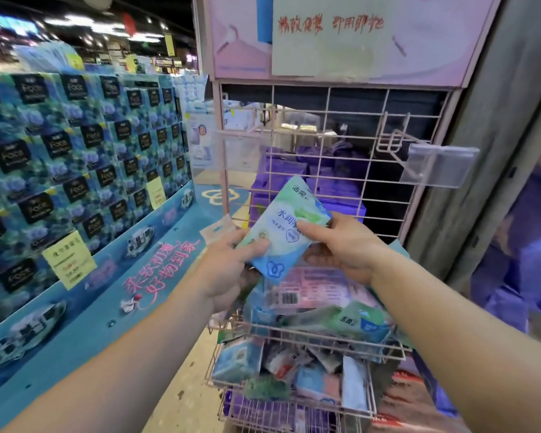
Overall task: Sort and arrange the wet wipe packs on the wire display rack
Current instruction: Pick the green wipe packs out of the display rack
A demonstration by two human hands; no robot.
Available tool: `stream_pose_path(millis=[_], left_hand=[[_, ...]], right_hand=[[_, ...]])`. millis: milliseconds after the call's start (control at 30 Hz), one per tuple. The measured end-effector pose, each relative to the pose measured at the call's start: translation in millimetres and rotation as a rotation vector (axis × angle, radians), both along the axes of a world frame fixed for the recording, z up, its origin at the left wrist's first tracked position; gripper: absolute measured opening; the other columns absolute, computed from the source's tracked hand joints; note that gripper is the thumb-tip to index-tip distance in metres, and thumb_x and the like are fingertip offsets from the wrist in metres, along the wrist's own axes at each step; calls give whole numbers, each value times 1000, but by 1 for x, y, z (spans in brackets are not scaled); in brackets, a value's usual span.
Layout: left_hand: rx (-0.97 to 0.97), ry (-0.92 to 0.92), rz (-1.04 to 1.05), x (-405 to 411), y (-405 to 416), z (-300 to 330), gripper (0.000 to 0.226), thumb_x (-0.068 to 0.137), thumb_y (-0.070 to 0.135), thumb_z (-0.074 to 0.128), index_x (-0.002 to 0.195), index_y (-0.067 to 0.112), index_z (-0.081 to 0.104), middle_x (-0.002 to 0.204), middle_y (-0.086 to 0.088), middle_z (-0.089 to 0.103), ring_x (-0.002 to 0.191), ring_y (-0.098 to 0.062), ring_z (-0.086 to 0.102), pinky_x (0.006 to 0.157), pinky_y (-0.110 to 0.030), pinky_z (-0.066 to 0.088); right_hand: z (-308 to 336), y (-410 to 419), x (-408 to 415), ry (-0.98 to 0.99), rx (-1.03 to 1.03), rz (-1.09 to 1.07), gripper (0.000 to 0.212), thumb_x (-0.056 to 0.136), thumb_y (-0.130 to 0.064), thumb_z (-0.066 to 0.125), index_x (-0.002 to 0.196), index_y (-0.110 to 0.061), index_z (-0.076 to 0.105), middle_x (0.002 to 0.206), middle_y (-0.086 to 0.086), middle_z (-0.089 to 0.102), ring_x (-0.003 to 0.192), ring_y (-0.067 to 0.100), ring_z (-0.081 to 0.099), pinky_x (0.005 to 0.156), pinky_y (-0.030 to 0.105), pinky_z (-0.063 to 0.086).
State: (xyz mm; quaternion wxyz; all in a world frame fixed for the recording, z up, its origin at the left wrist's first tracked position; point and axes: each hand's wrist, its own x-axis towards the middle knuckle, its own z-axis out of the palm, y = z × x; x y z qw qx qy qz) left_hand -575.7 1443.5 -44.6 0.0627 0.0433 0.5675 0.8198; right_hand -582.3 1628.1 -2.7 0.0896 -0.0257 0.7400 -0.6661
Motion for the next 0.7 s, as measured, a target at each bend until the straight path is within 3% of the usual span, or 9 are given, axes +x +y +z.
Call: stream_pose_path(millis=[67,133,233,333,400,467,533,633,700], left_hand=[[-301,74,-40,-10,-7,-3,24,83,1,66,105,10,65,101,-13,72,86,-27,69,68,-35,56],[-476,155,-117,-15,-6,1,35,78,5,74,111,9,64,103,-9,73,92,-20,70,74,-32,57],[-683,300,-97,-13,8,11,34,74,13,80,104,21,66,92,11,73,77,0,68,72,-18,56],[-591,260,-61,-16,14,8,24,77,13,77,99,20,68,92,9,75,83,-8,71,76,-26,58],[-479,202,-68,-17,14,3,16,83,7,70,91,20,67,82,11,76,78,-7,72,73,-26,59],[-331,118,-127,-17,17,-1,16,89,2,59,93,16,65,77,9,76,72,-8,72,69,-25,60],[-268,75,-184,-13,22,-4,17,92,-1,53,97,12,63,79,6,76,72,-10,72,70,-25,60],[-327,99,-211,-8,27,-5,23,92,1,53,108,16,61,100,1,73,87,-14,72,80,-29,59],[-429,141,-188,-6,27,-7,30,93,4,55,121,17,55,114,-2,69,102,-17,68,90,-36,55]], right_hand=[[-3,2,-1,70,89,-22,12,87,-18,68,96,-16,60,82,4,69,49,7,62,57,23,57],[-6,3,0,122,173,1,12,85,-16,70,96,-16,62,84,6,70,55,10,64,59,25,58],[-6,5,4,142,219,3,15,84,-20,71,97,-18,64,94,12,73,69,18,66,66,30,58],[6,24,14,84,358,-34,32,78,-44,72,98,-20,64,98,4,74,70,16,67,72,33,59],[16,45,30,42,721,155,55,65,-62,72,104,-23,63,101,-3,70,83,16,68,82,34,57],[14,53,45,-3,1199,421,68,60,-61,77,117,-29,58,114,-9,62,100,14,62,93,33,51],[-6,53,52,47,1454,468,63,67,-47,80,121,-25,57,115,-4,61,103,19,58,92,34,49],[-25,52,53,232,1319,311,26,80,-35,72,92,-14,63,83,-2,64,84,22,59,71,31,47],[-13,55,50,259,1170,241,25,86,-35,67,88,-9,65,79,4,65,75,21,58,70,33,47]])
